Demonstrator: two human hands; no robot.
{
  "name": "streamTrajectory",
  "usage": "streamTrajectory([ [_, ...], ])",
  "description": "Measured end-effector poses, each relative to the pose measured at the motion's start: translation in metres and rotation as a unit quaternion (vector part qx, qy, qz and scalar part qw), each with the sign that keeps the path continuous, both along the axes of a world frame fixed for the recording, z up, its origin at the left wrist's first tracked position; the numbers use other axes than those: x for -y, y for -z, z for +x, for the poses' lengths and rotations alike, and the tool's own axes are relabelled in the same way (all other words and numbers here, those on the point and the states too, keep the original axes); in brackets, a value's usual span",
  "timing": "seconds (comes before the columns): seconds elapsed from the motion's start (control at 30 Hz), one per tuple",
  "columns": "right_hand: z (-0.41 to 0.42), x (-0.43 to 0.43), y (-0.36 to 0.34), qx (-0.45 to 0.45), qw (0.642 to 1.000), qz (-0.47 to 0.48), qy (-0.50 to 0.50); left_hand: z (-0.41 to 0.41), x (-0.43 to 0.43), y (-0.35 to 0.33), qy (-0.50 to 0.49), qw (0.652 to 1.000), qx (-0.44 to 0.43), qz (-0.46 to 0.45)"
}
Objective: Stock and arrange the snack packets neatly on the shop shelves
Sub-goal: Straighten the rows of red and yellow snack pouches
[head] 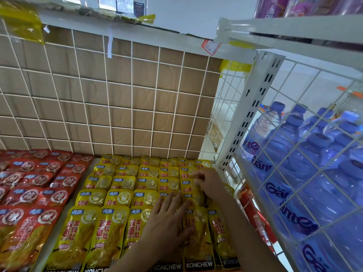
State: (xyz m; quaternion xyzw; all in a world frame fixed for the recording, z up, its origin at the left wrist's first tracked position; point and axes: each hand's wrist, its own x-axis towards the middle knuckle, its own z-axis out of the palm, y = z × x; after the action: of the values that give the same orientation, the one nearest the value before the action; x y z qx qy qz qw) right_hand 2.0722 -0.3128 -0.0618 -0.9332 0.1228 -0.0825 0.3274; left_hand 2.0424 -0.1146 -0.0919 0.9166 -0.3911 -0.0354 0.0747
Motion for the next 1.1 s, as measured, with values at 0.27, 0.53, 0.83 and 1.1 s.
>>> streamTrajectory([
  [0.27,0.006,-0.002,-0.004,0.005,0.999,0.015,0.034,-0.001,0.0,0.0,-0.003,1.0,-0.006,0.002],
  [0.53,0.005,-0.002,-0.001,0.0,0.999,0.007,0.038,0.0,0.0,0.001,-0.002,1.0,-0.005,0.015],
  [0.83,0.004,-0.002,0.003,0.03,0.999,-0.021,0.03,0.0,-0.001,-0.006,0.003,1.0,-0.011,0.018],
  [1.1,0.014,-0.001,-0.003,0.042,0.997,-0.072,0.002,-0.001,0.014,-0.021,0.073,0.997,0.031,-0.004],
])
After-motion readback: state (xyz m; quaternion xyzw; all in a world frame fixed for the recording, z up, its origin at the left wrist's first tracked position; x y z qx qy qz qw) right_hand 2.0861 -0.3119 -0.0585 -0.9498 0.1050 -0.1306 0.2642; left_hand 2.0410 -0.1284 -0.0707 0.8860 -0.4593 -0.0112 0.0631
